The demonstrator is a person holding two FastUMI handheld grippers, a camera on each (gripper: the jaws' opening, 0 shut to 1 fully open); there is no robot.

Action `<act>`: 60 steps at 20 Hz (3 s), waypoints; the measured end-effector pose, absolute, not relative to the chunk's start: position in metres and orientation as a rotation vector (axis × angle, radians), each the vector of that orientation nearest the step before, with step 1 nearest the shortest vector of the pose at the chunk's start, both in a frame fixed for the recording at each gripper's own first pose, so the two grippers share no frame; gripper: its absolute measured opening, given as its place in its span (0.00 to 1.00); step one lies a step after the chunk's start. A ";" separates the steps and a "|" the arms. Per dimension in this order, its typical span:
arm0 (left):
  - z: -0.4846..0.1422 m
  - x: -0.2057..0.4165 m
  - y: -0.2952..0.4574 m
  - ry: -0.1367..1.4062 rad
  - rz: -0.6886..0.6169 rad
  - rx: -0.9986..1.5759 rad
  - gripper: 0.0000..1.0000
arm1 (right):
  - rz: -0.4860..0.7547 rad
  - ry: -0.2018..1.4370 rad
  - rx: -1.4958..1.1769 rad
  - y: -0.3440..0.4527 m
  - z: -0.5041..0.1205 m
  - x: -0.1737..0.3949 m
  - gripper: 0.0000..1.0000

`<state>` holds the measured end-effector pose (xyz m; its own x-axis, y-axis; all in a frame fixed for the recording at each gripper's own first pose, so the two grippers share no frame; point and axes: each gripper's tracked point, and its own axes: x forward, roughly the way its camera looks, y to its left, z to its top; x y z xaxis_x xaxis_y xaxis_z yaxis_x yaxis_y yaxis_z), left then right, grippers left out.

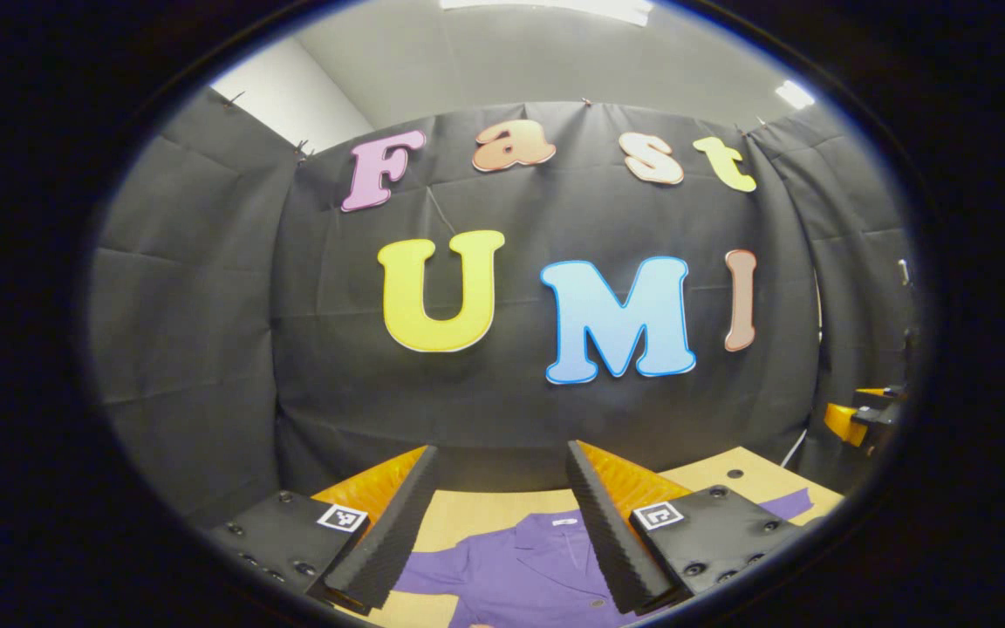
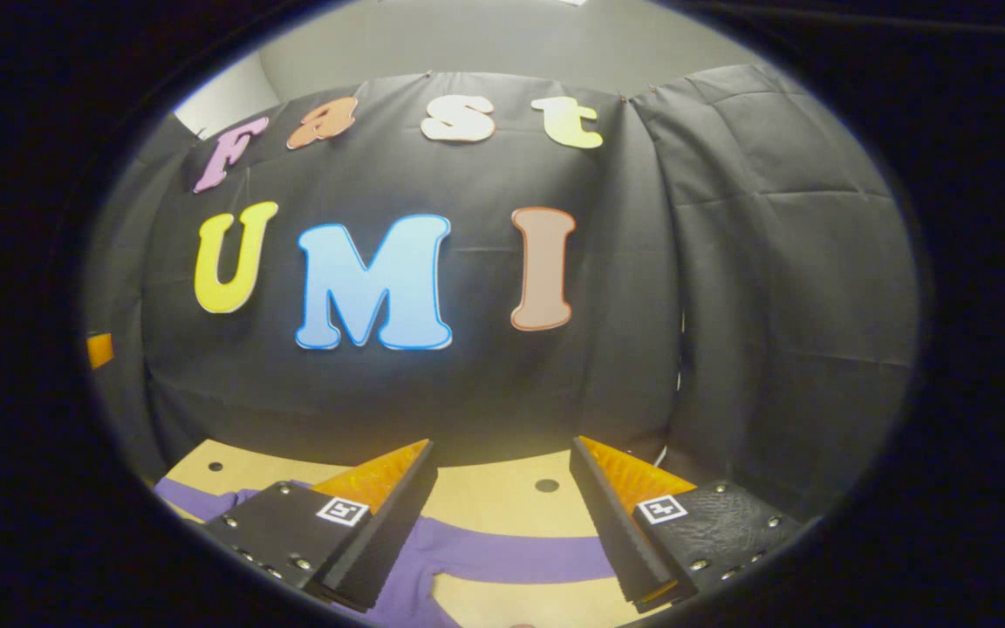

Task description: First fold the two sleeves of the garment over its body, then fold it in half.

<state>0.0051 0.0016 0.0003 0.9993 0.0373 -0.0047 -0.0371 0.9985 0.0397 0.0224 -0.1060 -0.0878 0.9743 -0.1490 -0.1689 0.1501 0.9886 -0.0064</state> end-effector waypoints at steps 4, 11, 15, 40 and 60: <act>0.000 0.006 0.002 0.014 0.052 0.041 0.93 | -0.210 0.241 0.020 -0.146 -0.128 0.034 0.96; -0.011 0.009 0.011 0.060 0.109 0.032 0.93 | -0.307 0.382 0.041 -0.211 -0.212 0.044 0.96; -0.021 0.010 0.017 0.093 0.146 0.022 0.93 | -0.339 0.487 0.046 -0.240 -0.265 0.044 0.97; -0.055 -0.007 0.038 0.180 0.284 -0.034 0.93 | -0.261 0.944 0.116 -0.259 -0.441 0.038 0.95; -0.059 -0.010 0.046 0.183 0.276 -0.016 0.95 | -0.254 0.965 0.147 -0.220 -0.426 0.052 0.04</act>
<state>-0.0097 0.0464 -0.0585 0.9456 0.2698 -0.1819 -0.2727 0.9621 0.0092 0.0521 -0.2203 -0.4255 0.5425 -0.1484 -0.8268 0.2782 0.9605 0.0102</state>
